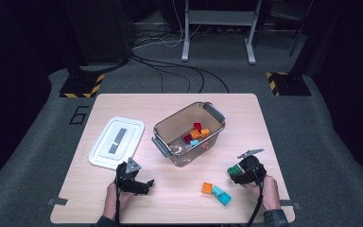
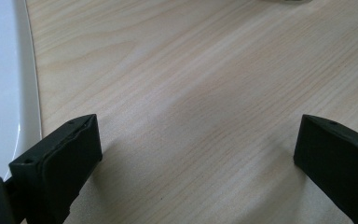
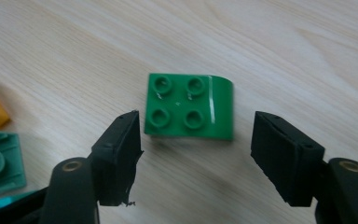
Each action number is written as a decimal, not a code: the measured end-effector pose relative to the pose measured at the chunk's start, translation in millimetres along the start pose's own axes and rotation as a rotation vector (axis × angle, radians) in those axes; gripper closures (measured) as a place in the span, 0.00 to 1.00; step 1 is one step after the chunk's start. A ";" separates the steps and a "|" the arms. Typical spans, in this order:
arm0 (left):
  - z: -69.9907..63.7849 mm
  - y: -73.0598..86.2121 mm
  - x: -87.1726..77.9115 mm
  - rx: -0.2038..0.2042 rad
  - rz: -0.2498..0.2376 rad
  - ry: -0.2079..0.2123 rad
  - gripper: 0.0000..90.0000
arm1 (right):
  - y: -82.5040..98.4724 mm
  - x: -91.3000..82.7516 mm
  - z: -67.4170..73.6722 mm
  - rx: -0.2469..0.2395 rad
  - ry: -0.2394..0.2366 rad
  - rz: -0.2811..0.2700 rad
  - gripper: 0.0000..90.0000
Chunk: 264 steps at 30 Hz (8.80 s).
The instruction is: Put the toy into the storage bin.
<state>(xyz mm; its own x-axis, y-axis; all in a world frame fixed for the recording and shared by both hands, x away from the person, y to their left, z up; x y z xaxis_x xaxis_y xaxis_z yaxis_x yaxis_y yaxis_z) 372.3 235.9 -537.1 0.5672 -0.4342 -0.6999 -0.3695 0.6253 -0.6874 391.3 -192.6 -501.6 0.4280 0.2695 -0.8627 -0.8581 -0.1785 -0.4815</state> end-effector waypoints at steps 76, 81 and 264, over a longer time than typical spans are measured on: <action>0.2 -0.2 -0.4 0.003 0.005 0.000 0.01 | -21.0 -6.5 -13.4 0.164 0.058 -0.120 0.65; 0.1 -0.2 -0.4 0.003 0.006 0.000 0.01 | -28.5 -16.5 -11.6 0.142 0.054 -0.146 0.65; -0.1 -0.3 -0.2 -0.003 0.001 0.001 0.01 | 44.7 -14.6 59.2 -0.185 -0.073 0.035 0.14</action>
<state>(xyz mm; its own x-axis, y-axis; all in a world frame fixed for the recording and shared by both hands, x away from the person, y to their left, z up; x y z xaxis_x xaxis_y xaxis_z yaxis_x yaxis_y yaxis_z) 372.2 235.7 -536.7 0.5665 -0.4341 -0.7005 -0.3724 0.6234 -0.6875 329.9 -148.5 -501.3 0.3713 0.3273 -0.8689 -0.8022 -0.3582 -0.4777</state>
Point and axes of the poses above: each handheld gripper's, and its own axes: x roughly forward along the jaws, y roughly out of its underside, z roughly to its left, the point moved 1 cm from there along x, roughly forward along the jaws, and after that the axes turned 15 degrees about x, right-handed, at the moved point
